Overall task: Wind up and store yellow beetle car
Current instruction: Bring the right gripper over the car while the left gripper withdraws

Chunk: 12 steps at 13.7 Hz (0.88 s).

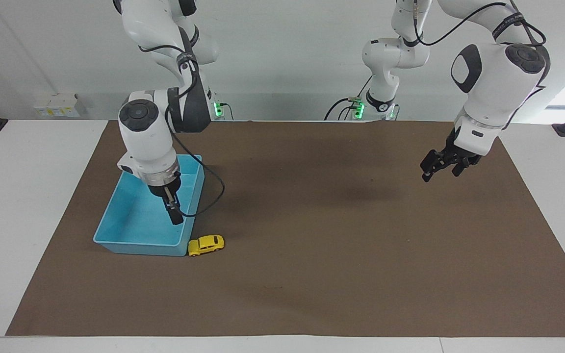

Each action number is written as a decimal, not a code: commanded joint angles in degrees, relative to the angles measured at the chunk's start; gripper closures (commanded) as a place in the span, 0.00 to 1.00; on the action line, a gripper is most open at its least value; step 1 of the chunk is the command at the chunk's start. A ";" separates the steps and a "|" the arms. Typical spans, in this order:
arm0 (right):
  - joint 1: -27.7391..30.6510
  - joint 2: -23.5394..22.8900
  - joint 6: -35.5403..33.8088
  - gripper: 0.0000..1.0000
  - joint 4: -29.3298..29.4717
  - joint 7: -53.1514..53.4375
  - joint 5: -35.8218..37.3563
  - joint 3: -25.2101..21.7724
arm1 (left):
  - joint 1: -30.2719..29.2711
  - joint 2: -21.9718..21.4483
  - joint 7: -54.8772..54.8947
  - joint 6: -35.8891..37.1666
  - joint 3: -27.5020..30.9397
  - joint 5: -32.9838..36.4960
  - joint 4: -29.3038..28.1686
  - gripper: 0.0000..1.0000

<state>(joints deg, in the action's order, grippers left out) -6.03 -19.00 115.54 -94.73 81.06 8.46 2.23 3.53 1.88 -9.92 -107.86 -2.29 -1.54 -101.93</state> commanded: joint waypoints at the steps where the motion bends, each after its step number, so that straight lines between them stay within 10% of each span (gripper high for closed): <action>1: -1.61 -1.82 3.01 0.00 -0.71 11.19 3.41 0.32 | -0.72 -1.09 5.34 7.02 -0.61 1.80 4.00 0.00; 12: -6.62 -9.38 15.50 0.00 -4.58 29.16 15.78 0.23 | -0.54 -6.63 6.05 17.77 -0.61 1.18 6.83 0.00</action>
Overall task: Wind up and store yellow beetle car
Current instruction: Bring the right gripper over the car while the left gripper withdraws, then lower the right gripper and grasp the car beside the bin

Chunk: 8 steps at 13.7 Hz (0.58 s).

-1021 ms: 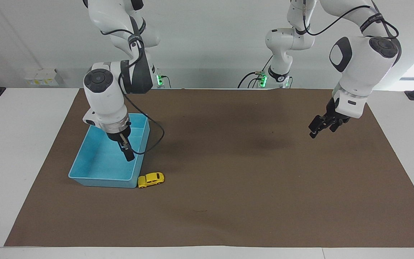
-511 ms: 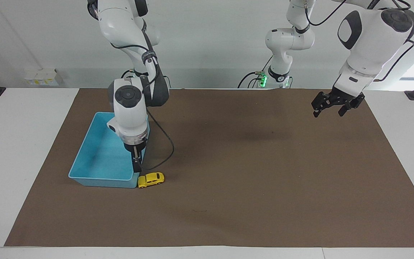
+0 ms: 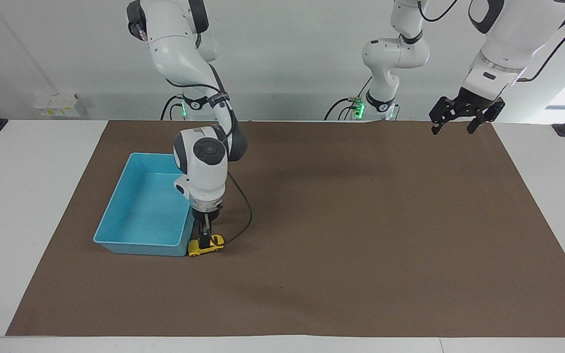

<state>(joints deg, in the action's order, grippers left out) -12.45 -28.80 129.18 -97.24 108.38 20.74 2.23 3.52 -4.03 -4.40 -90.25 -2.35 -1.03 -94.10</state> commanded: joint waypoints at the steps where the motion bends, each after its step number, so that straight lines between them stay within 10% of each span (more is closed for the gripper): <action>1: -0.38 -0.11 2.82 0.00 -2.43 2.80 5.25 0.31 | -0.53 -0.72 1.05 0.51 -0.55 0.68 -0.30 0.00; 2: -0.38 -0.20 3.96 0.00 -2.69 2.72 5.45 0.32 | -0.53 -0.72 1.49 0.51 -0.55 0.77 0.06 0.00; 3: -0.29 -0.20 3.89 0.61 -2.70 2.37 5.80 0.32 | -0.36 -0.72 3.76 0.69 -0.55 0.77 0.41 0.00; 4: -0.55 -0.11 3.19 1.00 -2.52 2.02 5.97 0.32 | -0.53 -0.72 5.35 0.69 -0.55 0.68 0.33 0.00; 8: -1.87 0.15 1.17 1.00 -1.82 1.84 6.15 0.32 | -0.71 -0.81 4.67 0.51 -0.55 0.60 0.15 0.00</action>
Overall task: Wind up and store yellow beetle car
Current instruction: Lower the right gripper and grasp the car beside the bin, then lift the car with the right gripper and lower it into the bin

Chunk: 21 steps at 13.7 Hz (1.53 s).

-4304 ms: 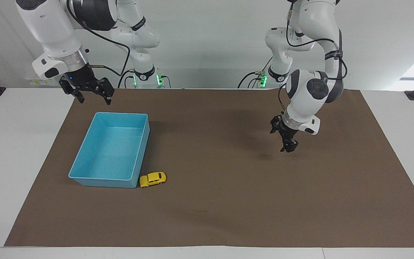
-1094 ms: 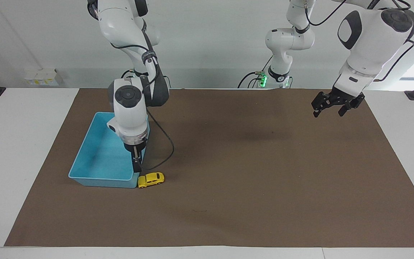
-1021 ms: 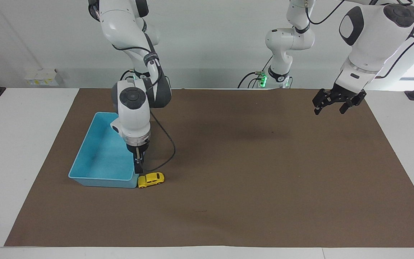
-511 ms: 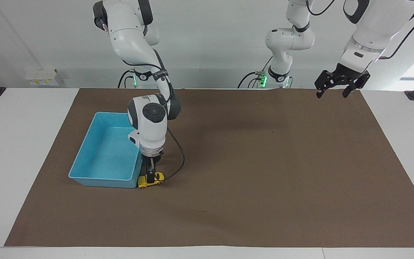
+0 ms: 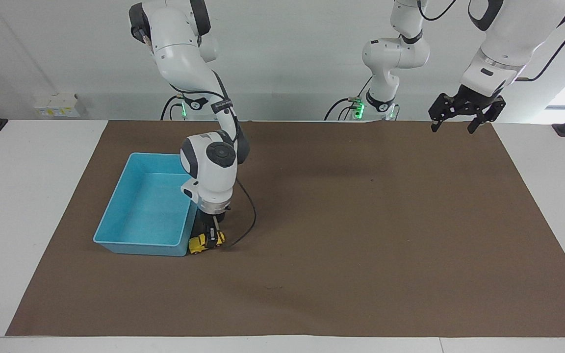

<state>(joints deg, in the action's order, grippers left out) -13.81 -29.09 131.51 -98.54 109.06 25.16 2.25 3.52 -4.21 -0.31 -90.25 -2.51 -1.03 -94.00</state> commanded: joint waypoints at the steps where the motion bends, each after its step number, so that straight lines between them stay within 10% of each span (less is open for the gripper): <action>1: -0.95 0.53 -2.64 1.00 0.27 0.98 1.82 0.30 | -1.06 -0.63 0.66 0.43 -0.39 0.59 0.14 0.00; 11: -1.05 10.54 -14.16 1.00 2.21 -7.35 -7.84 2.59 | -1.85 -0.63 0.75 0.43 -0.30 -0.55 0.58 0.00; 21: 5.45 17.13 -21.20 1.00 1.33 -45.91 -14.60 2.59 | -1.85 -0.80 0.57 0.52 -0.13 -0.81 0.58 0.00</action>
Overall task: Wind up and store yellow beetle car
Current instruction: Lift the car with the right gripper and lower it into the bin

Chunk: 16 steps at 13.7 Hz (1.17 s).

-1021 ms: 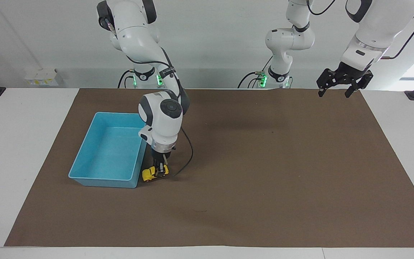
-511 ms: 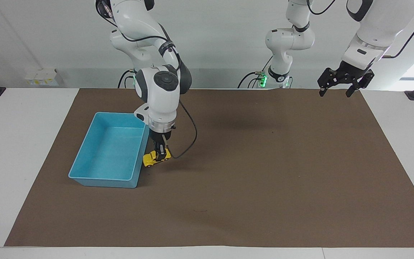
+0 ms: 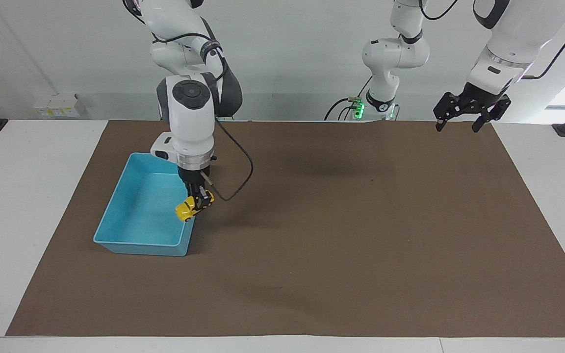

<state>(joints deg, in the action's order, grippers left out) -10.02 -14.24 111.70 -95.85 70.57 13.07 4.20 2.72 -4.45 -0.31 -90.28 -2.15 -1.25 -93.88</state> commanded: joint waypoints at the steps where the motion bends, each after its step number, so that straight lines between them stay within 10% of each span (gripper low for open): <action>1: 2.10 2.72 -2.27 1.00 -1.71 -10.94 -3.13 0.63 | -1.05 -1.08 1.01 0.46 -0.75 -0.59 0.37 0.00; 8: 6.67 7.02 0.61 1.00 -8.03 -31.42 -4.01 0.63 | -1.05 -1.17 0.92 1.08 -0.76 -0.59 0.46 0.00; 16: 14.84 18.89 21.60 1.00 -32.80 -55.25 -8.41 0.54 | -1.05 -1.17 0.92 1.08 -0.76 -0.59 0.46 0.00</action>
<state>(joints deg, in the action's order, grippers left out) 2.73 -0.03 128.57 -121.61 20.85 7.28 4.17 2.71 -5.24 -0.29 -90.24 -2.30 -1.26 -93.83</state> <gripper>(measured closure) 0.551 0.000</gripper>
